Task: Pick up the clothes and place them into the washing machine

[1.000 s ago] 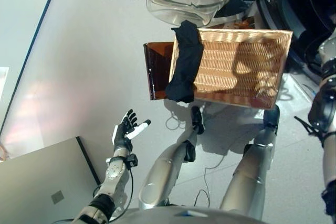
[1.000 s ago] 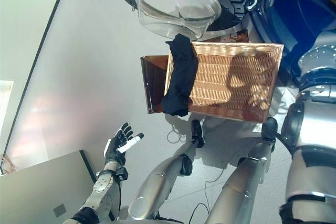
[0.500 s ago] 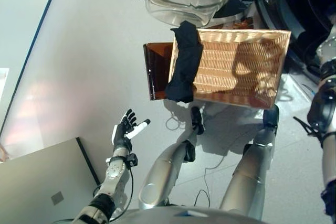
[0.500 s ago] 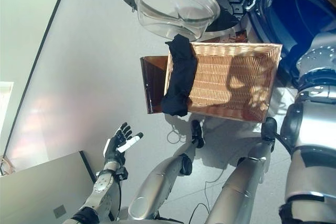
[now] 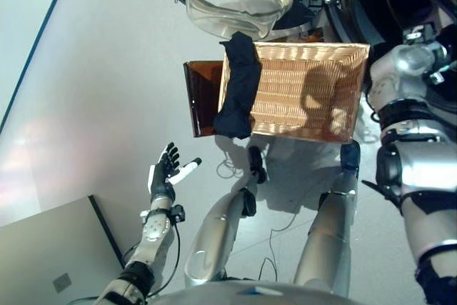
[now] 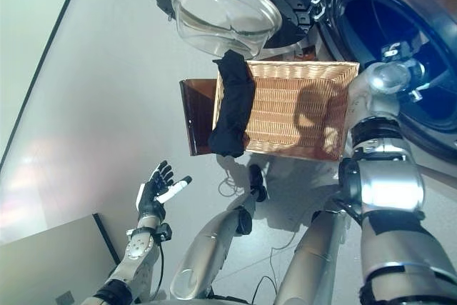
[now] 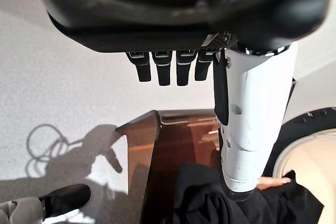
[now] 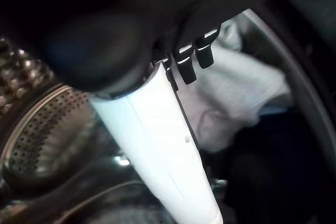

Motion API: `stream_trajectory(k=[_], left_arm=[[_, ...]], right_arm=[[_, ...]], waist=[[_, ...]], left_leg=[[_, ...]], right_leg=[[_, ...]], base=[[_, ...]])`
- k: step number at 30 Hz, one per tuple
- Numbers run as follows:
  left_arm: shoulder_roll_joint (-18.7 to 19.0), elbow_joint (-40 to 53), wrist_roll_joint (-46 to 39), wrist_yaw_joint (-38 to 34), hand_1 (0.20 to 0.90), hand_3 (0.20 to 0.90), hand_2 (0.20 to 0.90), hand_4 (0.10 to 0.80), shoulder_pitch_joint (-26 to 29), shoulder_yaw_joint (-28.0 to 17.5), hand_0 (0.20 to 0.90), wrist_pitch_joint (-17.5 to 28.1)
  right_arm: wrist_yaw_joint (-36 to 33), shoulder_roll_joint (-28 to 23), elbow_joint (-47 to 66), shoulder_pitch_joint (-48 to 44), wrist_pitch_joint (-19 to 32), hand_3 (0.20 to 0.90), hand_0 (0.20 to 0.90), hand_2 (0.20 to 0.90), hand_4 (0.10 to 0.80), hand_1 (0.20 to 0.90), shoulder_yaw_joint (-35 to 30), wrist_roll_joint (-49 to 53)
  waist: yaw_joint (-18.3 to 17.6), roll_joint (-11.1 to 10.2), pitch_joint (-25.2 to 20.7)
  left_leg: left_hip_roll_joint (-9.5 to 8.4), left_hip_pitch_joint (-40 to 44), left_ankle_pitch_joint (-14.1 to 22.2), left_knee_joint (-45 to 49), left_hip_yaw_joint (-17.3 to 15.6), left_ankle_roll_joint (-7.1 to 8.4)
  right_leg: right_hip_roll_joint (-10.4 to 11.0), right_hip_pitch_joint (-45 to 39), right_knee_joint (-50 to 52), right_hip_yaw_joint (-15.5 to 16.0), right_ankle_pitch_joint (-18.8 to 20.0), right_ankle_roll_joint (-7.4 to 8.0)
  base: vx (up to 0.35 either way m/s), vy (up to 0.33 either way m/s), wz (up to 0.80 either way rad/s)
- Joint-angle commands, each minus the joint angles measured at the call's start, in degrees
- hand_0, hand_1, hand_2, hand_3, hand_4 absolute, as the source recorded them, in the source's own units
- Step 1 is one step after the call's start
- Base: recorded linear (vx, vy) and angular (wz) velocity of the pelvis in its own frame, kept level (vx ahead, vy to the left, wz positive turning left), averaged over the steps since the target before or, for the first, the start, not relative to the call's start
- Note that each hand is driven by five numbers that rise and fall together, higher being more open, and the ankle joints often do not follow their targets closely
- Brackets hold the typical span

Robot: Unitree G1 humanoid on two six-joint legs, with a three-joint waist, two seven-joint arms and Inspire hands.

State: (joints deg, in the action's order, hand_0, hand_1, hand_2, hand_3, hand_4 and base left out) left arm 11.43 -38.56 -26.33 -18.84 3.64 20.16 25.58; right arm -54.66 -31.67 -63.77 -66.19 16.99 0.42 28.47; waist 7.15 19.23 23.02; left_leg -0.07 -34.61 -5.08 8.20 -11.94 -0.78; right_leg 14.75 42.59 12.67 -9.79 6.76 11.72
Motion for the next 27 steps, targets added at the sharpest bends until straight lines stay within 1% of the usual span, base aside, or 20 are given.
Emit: stream_trajectory(k=[1,5,7,8,12,13,15,21,22,23,26,27], left_arm=[[5.57,2.43,1.17,-3.91,0.900,0.900,0.900,0.800,-2.72,-5.62,0.900,4.15],[5.26,2.12,1.97,-5.05,0.900,0.900,0.900,0.800,-2.73,-6.21,0.900,4.23],[4.60,1.01,2.44,-6.03,0.900,0.900,0.900,0.800,-2.24,-6.50,0.900,4.20],[4.61,0.99,2.46,-6.05,0.900,0.900,0.900,0.800,-2.26,-6.51,0.900,4.21],[4.08,0.66,2.78,-6.47,0.900,0.900,0.900,0.800,-2.10,-6.11,0.900,4.37],[4.08,0.66,2.78,-6.47,0.900,0.900,0.900,0.800,-2.12,-6.11,0.900,4.37],[3.82,0.16,3.12,-7.09,0.900,0.900,0.900,0.800,-1.82,-6.27,0.900,4.26],[2.99,-0.86,3.76,-8.26,0.900,0.900,0.900,0.800,-1.24,-7.00,0.900,4.31],[2.86,-0.64,4.32,-8.66,0.900,0.900,0.900,0.800,-1.33,-7.43,0.900,4.36],[2.75,-0.65,4.56,-8.78,0.900,0.900,0.900,0.800,-1.33,-7.54,0.900,4.38],[2.68,-0.78,4.89,-9.00,0.900,0.900,0.900,0.800,-1.32,-7.73,0.900,4.34],[2.47,-1.12,5.21,-9.00,0.900,0.900,0.900,0.800,-1.35,-7.89,0.900,4.39]], right_arm=[[-2.01,-0.60,7.10,1.57,1.42,0.900,0.900,0.900,0.800,0.900,4.49,-6.54],[-2.58,3.17,9.65,5.61,1.20,0.900,0.900,0.900,0.800,0.900,4.38,-9.63],[-2.98,6.12,11.31,8.63,0.93,0.900,0.900,0.900,0.800,0.900,4.33,-11.61],[-3.05,6.19,11.42,8.72,0.88,0.900,0.900,0.900,0.800,0.900,4.31,-11.68],[-2.66,9.54,11.53,11.57,0.12,0.900,0.900,0.900,0.800,0.900,5.81,-14.39],[-2.68,9.56,11.57,11.60,0.10,0.900,0.900,0.900,0.800,0.900,5.81,-14.40],[-2.45,11.63,12.56,13.31,0.30,0.900,0.900,0.900,0.800,0.900,6.39,-14.86],[-2.65,14.20,18.14,17.85,-0.39,0.900,0.900,0.900,0.800,0.900,9.56,-20.06],[-1.01,15.12,23.19,20.73,-0.20,0.900,0.900,0.900,0.800,0.900,11.56,-22.24],[-0.02,15.22,25.60,22.05,0.01,0.900,0.900,0.900,0.800,0.900,12.60,-23.04],[1.24,15.44,27.90,23.55,0.13,0.900,0.900,0.900,0.800,0.900,14.06,-23.86],[2.98,15.19,29.25,25.07,-0.50,0.900,0.900,0.900,0.800,0.900,15.76,-25.87]], waist=[[2.34,-0.34,-3.11],[2.04,-0.79,-2.65],[1.56,-1.30,-2.30],[1.55,-1.33,-2.32],[1.35,-1.88,-2.13],[1.34,-1.88,-2.14],[1.14,-2.29,-2.04],[0.50,-3.13,-1.80],[0.27,-3.65,-1.58],[0.10,-4.03,-1.43],[-0.10,-4.44,-1.27],[-0.23,-5.11,-1.10]], left_leg=[[0.54,-4.38,-0.26,0.41,-0.15,4.00],[0.66,-4.37,-0.25,0.50,-0.36,3.92],[0.77,-4.42,-0.19,0.52,-0.41,3.89],[0.77,-4.42,-0.20,0.51,-0.41,3.89],[0.85,-4.21,0.09,0.68,-0.24,3.74],[0.85,-4.21,0.09,0.68,-0.23,3.74],[1.00,-4.12,0.11,0.67,-0.24,3.69],[1.24,-3.95,0.10,0.79,-0.25,3.64],[1.37,-3.78,0.02,0.76,-0.25,3.65],[1.44,-3.62,-0.01,0.69,-0.28,3.68],[1.52,-3.40,-0.04,0.68,-0.22,3.72],[1.65,-3.19,-0.07,0.66,-0.06,3.77]], right_leg=[[-2.04,-0.16,5.21,-0.61,-7.04,-5.05],[-2.23,-0.29,5.12,-0.61,-6.86,-5.13],[-2.35,-0.34,5.08,-0.47,-6.84,-5.18],[-2.34,-0.35,5.05,-0.47,-6.82,-5.18],[-2.44,-0.73,5.14,-0.35,-7.08,-5.34],[-2.43,-0.74,5.14,-0.34,-7.08,-5.34],[-2.53,-0.76,5.07,-0.31,-7.06,-5.41],[-2.69,-1.05,5.00,-0.03,-6.86,-5.44],[-2.87,-1.27,4.90,0.09,-6.76,-5.43],[-2.93,-1.55,4.77,0.26,-6.69,-5.39],[-2.99,-1.81,4.70,0.41,-6.66,-5.38],[-2.99,-2.26,4.54,0.63,-6.56,-5.32]], base=[[0.000,0.000,0.00],[0.000,0.000,0.00],[0.004,-0.003,-0.02],[0.020,-0.004,-0.05],[0.005,0.000,-0.01],[0.000,0.000,0.00],[0.000,0.000,0.00],[0.004,-0.002,0.02],[0.005,-0.015,0.05],[0.005,-0.015,0.03],[0.000,0.000,0.00],[0.000,0.000,0.00]])
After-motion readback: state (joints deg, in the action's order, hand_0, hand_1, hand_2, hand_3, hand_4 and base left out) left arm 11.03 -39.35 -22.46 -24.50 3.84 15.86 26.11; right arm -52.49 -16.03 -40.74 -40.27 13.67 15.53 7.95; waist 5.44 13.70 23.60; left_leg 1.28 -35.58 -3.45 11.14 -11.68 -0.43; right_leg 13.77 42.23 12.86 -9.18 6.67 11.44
